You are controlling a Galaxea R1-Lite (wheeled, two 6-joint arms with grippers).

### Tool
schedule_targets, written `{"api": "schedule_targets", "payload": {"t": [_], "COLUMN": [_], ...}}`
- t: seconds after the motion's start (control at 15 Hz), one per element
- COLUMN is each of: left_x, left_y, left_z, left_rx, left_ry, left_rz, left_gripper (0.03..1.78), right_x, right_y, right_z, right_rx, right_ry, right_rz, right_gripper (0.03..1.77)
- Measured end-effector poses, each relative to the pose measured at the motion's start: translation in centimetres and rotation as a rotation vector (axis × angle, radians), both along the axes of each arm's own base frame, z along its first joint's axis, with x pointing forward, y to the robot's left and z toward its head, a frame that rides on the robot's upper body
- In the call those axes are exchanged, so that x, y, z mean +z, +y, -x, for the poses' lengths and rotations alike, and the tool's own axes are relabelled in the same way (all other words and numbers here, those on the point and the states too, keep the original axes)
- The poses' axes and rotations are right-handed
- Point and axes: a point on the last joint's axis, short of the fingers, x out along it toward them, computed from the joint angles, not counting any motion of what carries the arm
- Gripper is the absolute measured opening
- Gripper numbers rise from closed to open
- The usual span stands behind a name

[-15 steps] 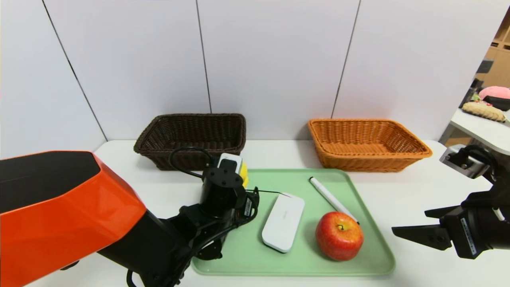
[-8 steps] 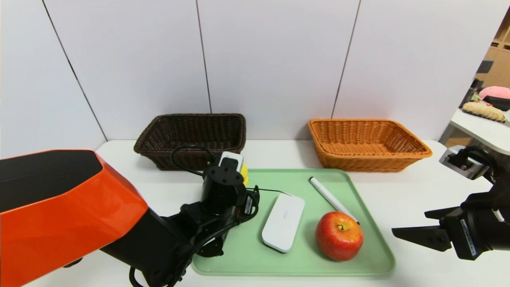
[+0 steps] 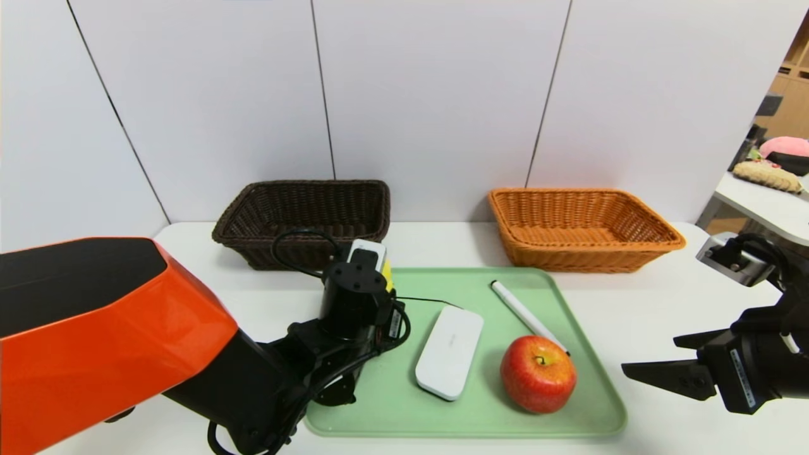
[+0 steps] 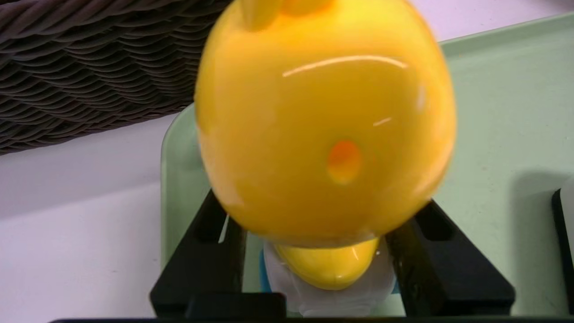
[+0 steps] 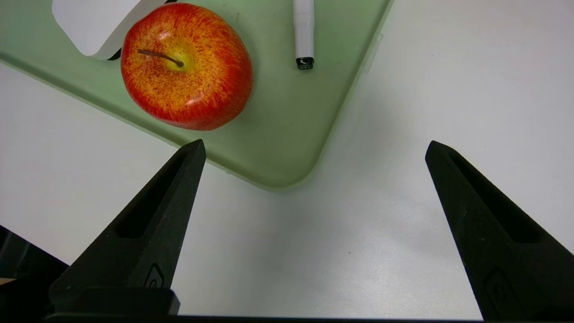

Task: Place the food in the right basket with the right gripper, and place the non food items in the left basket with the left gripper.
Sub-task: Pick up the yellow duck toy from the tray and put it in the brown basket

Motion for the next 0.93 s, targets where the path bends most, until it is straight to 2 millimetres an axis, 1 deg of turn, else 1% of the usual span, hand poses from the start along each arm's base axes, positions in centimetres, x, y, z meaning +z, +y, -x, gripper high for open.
{"api": "schedule_targets", "payload": {"t": [0.07,0.13,0.53,0.93], "left_x": [0.0,0.0,0.2,2.0], "left_y": [0.0,0.0,0.1,0.7], "left_z": [0.0,0.0,0.1,1.4], "left_rx": [-0.001,0.000,0.005,-0.010], "left_ry": [-0.001,-0.001,-0.003,-0.032], "left_rz": [0.000,0.001,0.002,0.023], "left_gripper": [0.77,0.75,0.75,0.75], "right_x": [0.0,0.0,0.0,0.0], "right_y": [0.0,0.0,0.0,0.1], "right_z": [0.0,0.0,0.0,-0.1], "right_rx": [0.001,0.001,0.004,0.006], "right_ry": [0.001,0.001,-0.001,-0.002], "right_rz": [0.000,0.001,0.002,0.001], "right_gripper": [1.70,1.70,1.70,1.70]}}
